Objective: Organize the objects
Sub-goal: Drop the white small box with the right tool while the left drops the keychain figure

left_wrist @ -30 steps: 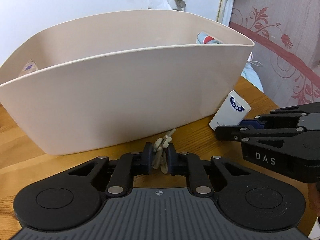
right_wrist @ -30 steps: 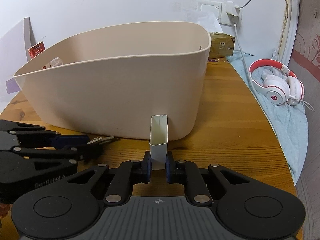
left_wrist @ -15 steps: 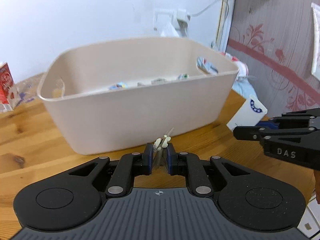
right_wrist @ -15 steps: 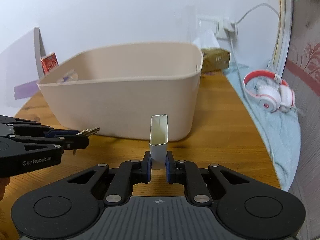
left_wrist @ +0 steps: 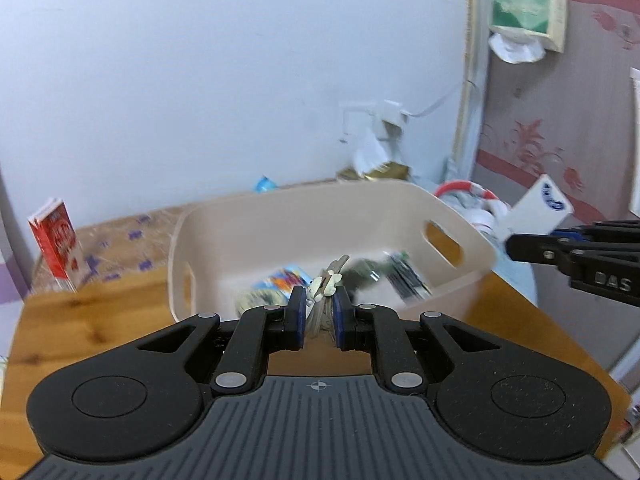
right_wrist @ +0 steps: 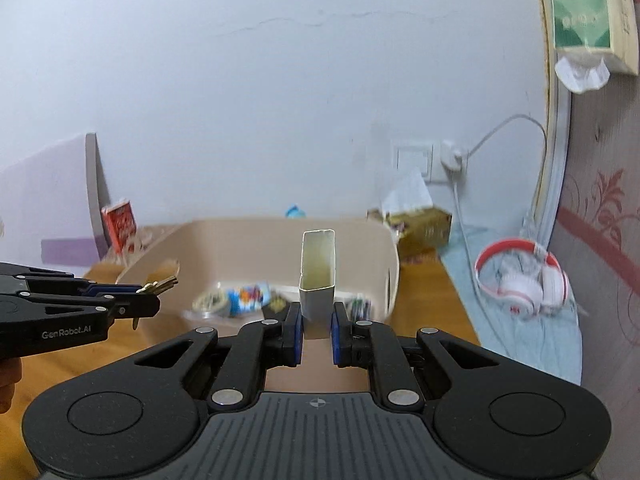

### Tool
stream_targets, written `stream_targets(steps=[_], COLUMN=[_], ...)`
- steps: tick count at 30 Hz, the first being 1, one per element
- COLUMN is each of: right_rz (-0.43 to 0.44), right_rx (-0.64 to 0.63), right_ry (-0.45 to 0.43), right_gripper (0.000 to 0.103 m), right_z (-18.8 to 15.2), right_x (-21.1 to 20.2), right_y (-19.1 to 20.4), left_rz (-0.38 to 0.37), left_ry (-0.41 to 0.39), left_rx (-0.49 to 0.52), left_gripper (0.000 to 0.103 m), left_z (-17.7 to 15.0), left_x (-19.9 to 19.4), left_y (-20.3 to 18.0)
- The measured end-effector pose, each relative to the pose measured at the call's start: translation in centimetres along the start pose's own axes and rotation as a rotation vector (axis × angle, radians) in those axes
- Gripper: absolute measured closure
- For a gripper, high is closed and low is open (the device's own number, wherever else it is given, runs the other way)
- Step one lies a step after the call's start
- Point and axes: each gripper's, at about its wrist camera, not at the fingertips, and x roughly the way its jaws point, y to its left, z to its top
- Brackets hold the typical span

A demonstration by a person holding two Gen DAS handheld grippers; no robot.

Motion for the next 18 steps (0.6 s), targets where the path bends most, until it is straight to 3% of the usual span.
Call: stream_targets(steps=[7,12,18], right_rz=[-0.008,-0.014,-0.006], right_rx=[0.009,0.017,-0.01], right_ry=[-0.011,0.025,0.132], right_gripper=[0.089,0.089,0.089], right_z=[2.6,3.4,3.0], right_x=[3.4,6.9,11.7], right_y=[-0.7,-0.8,-0.5], left_rz=[0.047,0.059,0.068], left_ry=[0.043,0.157,0.272], left_rx=[-0.011,-0.023,-0.014], left_gripper=[0.089,0.089,0.089], left_z=[2.7,2.8,1.7], left_x=[5.0,9.9,13.4], left_y=[1.5,2.2,2.5])
